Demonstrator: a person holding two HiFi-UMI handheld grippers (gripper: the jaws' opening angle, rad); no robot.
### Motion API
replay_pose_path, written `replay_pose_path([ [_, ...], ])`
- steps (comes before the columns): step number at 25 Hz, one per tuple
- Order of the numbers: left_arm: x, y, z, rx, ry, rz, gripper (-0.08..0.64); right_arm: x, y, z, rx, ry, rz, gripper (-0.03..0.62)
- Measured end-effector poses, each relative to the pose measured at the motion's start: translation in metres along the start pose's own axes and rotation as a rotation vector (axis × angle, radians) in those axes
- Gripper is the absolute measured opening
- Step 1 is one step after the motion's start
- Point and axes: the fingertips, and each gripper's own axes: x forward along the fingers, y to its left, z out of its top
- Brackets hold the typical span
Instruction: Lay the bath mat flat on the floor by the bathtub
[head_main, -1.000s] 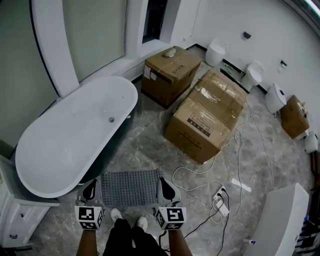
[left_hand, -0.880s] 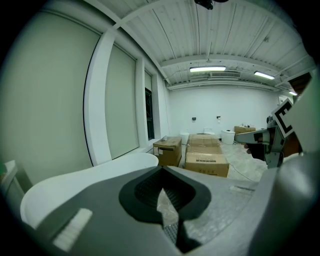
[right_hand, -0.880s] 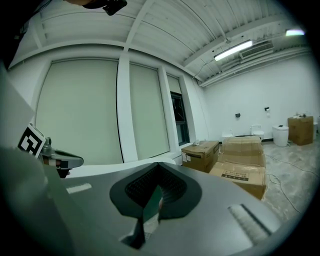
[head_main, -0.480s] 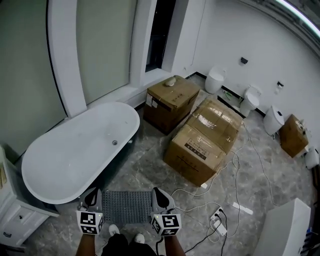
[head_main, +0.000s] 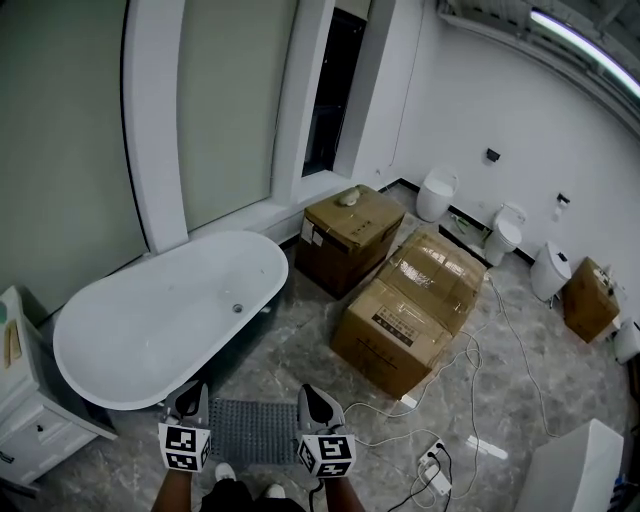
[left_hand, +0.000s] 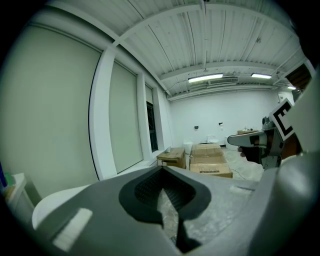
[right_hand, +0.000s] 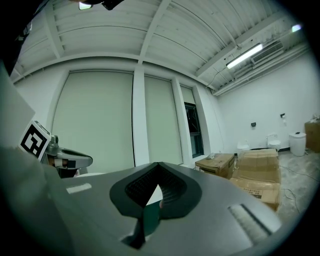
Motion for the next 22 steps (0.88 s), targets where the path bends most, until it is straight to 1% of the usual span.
replay_pose_path([
  [2, -0.003, 0.002, 0.006, 0.0, -0.013, 0.004, 0.001, 0.0, 0.001, 0.006, 0.005, -0.012, -0.001, 0.012],
  [5, -0.008, 0.006, 0.013, -0.03, -0.03, 0.01, 0.001, -0.002, 0.003, 0.012, 0.008, -0.022, 0.005, 0.012],
  [10, -0.01, 0.01, 0.025, -0.014, -0.047, 0.014, 0.001, -0.001, 0.007, 0.024, -0.003, -0.042, 0.017, 0.012],
  [13, -0.012, 0.009, 0.026, -0.017, -0.059, 0.023, 0.001, -0.006, 0.005, 0.03, -0.006, -0.056, 0.014, 0.012],
  [18, -0.01, 0.003, 0.03, 0.002, -0.067, 0.016, 0.001, -0.009, 0.0, 0.033, -0.013, -0.053, 0.015, 0.012],
  [22, -0.01, 0.009, 0.033, -0.008, -0.072, 0.02, 0.001, -0.008, 0.002, 0.031, -0.019, -0.051, 0.014, 0.011],
])
